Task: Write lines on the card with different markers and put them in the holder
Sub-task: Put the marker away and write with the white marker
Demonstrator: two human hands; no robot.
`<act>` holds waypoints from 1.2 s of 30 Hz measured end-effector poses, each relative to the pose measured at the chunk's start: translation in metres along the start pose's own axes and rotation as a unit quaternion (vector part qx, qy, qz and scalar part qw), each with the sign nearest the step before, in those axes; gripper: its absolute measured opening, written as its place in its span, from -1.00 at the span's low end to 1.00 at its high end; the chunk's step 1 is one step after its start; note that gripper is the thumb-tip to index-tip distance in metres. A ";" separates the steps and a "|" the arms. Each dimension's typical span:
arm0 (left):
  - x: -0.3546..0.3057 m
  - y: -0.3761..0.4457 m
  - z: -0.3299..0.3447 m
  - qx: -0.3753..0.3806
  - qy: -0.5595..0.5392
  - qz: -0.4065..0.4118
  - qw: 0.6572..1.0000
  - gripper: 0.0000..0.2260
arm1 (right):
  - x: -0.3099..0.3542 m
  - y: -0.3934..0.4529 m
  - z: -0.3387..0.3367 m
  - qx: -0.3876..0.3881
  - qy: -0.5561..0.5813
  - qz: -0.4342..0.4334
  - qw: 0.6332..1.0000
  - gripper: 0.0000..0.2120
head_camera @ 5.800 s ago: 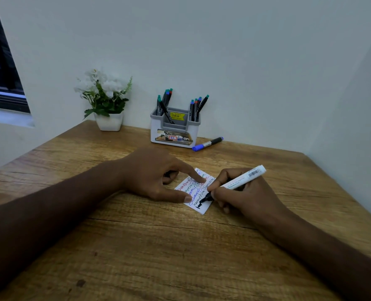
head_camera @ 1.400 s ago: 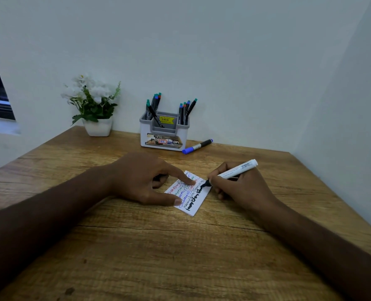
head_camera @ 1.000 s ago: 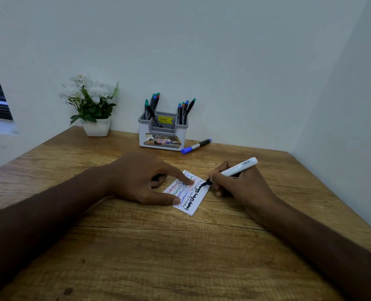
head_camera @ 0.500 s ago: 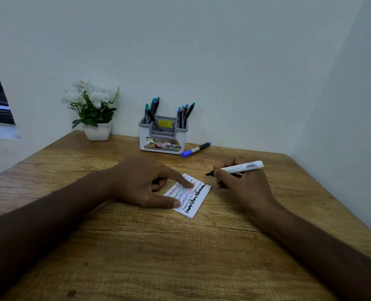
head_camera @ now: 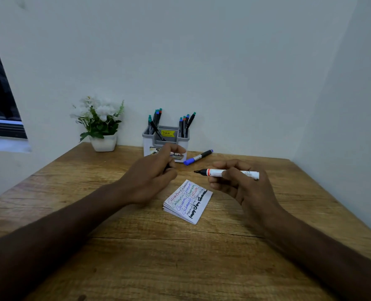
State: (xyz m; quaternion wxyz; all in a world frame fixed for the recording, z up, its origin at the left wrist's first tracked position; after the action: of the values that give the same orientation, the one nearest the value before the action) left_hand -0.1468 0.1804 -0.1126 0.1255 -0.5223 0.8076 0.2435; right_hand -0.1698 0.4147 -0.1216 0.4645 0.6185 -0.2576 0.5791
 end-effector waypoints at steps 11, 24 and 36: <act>-0.008 -0.004 0.001 -0.013 0.031 0.060 0.998 -0.45 | -0.001 0.002 -0.007 -0.027 -0.010 -0.037 0.999 -0.93; -0.015 -0.005 0.006 -0.011 -0.135 0.075 0.988 -0.48 | -0.004 0.005 -0.007 -0.011 -0.042 -0.029 0.999 -0.95; -0.019 0.000 0.002 0.002 0.185 0.108 0.977 -0.64 | 0.002 0.001 0.002 0.061 -0.188 -0.055 0.979 -0.89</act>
State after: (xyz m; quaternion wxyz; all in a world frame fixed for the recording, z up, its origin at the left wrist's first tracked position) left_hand -0.1391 0.1962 -0.1052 -0.0522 -0.4678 0.8690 0.1530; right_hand -0.1689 0.4130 -0.1193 0.4002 0.7565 -0.2701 0.4411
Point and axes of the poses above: each hand's wrist, its own y-axis towards the middle knuckle, its own z-axis out of the palm, x = y × z, the point moved 4 cm from there along y, towards the middle knuckle, and after that the axes turned 12 degrees about x, right-handed, at the moved point
